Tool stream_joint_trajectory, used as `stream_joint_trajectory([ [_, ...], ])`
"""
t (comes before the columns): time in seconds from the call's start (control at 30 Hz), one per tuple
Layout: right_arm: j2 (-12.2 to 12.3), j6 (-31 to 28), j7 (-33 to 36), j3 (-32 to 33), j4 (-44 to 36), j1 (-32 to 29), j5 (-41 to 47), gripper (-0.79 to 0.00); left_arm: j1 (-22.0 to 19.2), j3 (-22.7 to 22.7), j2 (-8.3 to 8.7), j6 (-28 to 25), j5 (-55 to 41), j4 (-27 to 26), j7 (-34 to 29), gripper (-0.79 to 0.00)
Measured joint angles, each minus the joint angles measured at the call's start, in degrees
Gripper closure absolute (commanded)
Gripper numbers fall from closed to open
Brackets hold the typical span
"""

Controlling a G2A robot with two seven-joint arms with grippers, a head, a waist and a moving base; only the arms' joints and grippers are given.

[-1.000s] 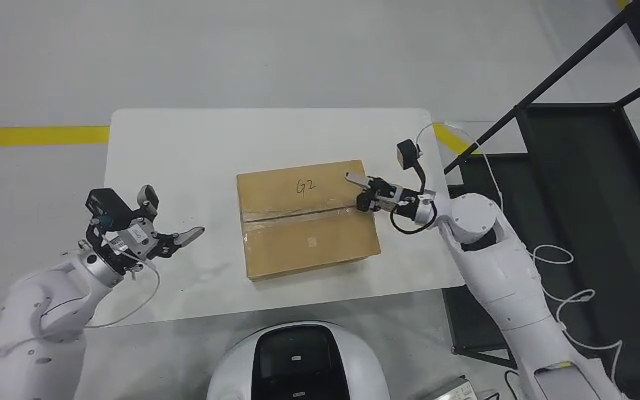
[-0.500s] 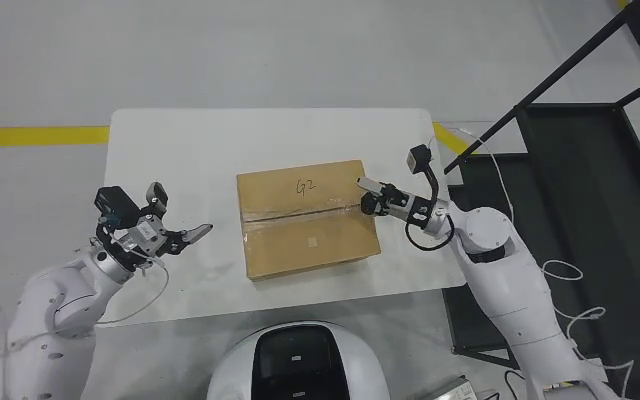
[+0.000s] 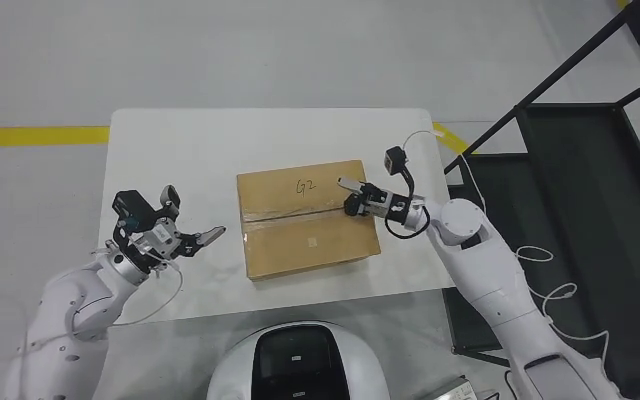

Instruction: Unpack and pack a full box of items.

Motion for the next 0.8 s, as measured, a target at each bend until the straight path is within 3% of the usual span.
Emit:
stream_joint_trajectory([
  [0.17,-0.54,-0.40,1.96,-2.20,-1.73,0.99,2.35,-0.785,1.48,-0.62,0.09,-0.03,-0.23,-0.80,1.01,-0.785],
  [0.47,-2.39,1.46,-1.81,-9.16,5.58,6.34,-1.32,-0.785,2.75,-1.57,0.21,0.84,-0.59,-0.37,1.35,-0.785],
  [0.67,-1.36,-3.57,0.39,-3.43,1.86,2.85,4.27,-0.785,3.85,-3.17,0.40,0.96,-0.86,-0.57,1.57,-0.785],
  [0.8,0.11,-2.31,1.71,2.62,-2.16,-1.57,4.41,-0.785,4.61,-3.98,0.49,0.94,-0.98,-0.75,1.86,-0.785],
])
